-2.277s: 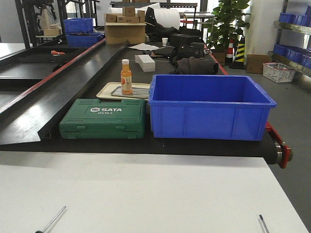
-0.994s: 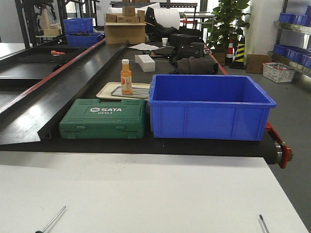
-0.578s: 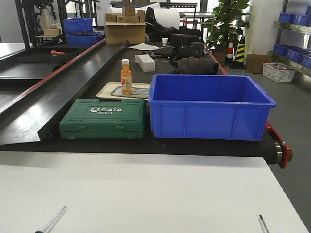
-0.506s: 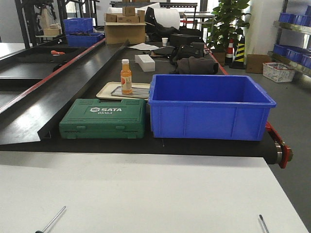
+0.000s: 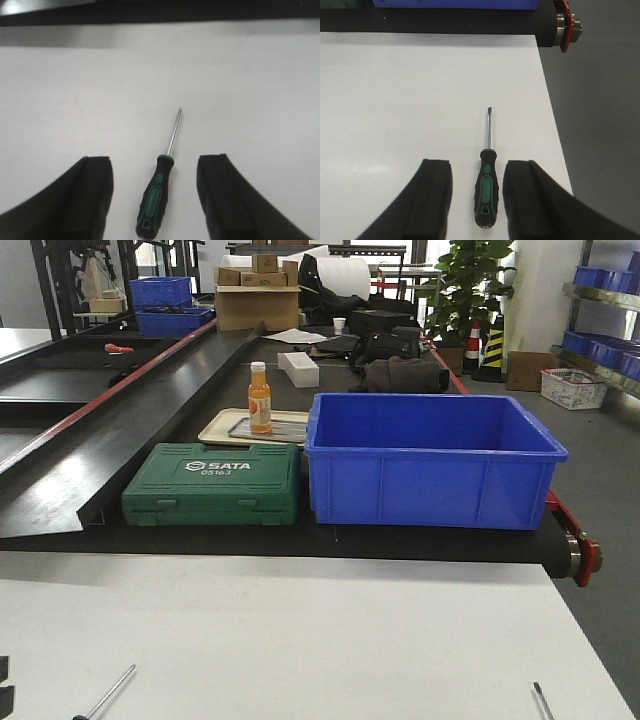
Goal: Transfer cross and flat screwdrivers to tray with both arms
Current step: 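Close left gripper on cross screwdriver handle, right on flat screwdriver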
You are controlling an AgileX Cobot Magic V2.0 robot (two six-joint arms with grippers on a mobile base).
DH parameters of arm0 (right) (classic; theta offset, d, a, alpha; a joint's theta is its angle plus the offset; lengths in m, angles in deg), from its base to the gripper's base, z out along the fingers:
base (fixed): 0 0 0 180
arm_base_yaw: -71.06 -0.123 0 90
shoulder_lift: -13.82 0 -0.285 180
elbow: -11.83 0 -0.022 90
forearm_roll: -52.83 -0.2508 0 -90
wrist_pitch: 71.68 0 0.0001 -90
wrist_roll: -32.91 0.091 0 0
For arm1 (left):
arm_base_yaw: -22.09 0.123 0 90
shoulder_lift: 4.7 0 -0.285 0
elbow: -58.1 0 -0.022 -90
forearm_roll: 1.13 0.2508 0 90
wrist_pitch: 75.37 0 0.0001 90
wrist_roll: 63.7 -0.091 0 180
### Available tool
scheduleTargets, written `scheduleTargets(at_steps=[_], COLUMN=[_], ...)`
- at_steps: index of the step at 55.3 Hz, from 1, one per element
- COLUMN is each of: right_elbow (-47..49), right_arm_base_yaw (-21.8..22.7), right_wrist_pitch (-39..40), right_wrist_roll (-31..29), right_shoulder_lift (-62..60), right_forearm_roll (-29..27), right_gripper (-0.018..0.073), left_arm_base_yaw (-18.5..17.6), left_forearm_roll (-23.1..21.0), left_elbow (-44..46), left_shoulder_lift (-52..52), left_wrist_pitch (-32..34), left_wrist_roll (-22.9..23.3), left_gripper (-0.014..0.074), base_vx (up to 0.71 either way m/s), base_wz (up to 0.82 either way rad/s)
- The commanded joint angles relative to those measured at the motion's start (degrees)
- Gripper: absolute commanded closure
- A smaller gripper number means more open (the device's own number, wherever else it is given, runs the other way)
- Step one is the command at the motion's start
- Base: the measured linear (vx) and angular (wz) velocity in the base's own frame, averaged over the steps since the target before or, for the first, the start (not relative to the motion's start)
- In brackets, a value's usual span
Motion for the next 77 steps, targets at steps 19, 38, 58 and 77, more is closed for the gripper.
scheduleTargets(at_steps=[19, 38, 58, 77], right_elbow=[2.0, 2.0, 2.0, 9.6], right_arm_base_yaw=[0.1, 0.1, 0.1, 0.1], right_wrist_pitch=[5.0, 5.0, 5.0, -5.8], right_wrist_roll=[0.1, 0.0, 0.0, 3.3], right_shoulder_lift=[0.4, 0.4, 0.4, 5.0], right_forearm_roll=[0.1, 0.1, 0.0, -4.0], right_gripper=[0.02, 0.02, 0.02, 0.0197], left_arm_base_yaw=[-0.2, -0.2, -0.1, -0.2], left_forearm_roll=[0.0, 0.0, 0.0, -0.1], left_elbow=[28.6, 41.3, 41.3, 41.3], left_shoulder_lift=[-35.0, -51.3, -54.4, -55.3], left_wrist_pitch=[-19.9, -29.2, -29.1, -32.6], left_wrist_roll=[-6.9, -10.5, -10.5, -10.5], left_gripper=[0.0061, 0.0061, 0.0062, 0.0195], base_vx=[0.0, 0.0, 0.0, 0.0], base_wz=[0.0, 0.0, 0.0, 0.0])
